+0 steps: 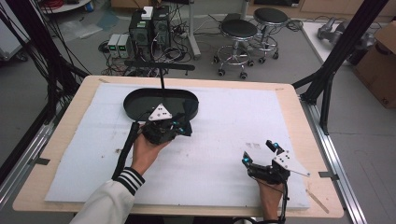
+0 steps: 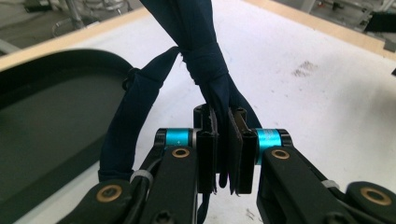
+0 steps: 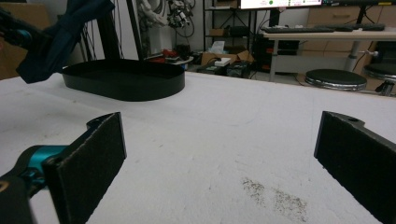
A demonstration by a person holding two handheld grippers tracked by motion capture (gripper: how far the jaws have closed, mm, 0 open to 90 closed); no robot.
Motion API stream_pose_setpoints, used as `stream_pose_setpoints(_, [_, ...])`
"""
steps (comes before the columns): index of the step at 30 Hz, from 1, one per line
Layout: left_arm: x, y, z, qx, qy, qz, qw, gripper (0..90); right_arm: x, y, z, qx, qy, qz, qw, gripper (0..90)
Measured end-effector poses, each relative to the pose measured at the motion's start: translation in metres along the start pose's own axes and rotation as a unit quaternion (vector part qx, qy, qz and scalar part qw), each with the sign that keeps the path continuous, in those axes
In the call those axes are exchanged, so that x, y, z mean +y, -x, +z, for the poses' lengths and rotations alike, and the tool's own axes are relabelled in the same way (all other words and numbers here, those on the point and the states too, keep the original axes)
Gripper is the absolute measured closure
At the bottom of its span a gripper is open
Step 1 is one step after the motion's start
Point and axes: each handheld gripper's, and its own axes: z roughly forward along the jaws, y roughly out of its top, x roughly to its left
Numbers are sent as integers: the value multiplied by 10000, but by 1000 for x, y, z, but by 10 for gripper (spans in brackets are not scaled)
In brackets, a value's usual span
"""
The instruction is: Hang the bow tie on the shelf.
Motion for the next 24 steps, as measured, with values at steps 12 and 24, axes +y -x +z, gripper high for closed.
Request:
stream_pose_setpoints(12, [5, -19, -22, 120, 512, -94, 9986, 832, 0, -1, 0, -10, -19, 6, 10000, 11])
stream_pose_setpoints(24, [13, -38, -41, 402, 804, -37, 9959, 833, 0, -1, 1, -25, -42, -36, 10000, 11])
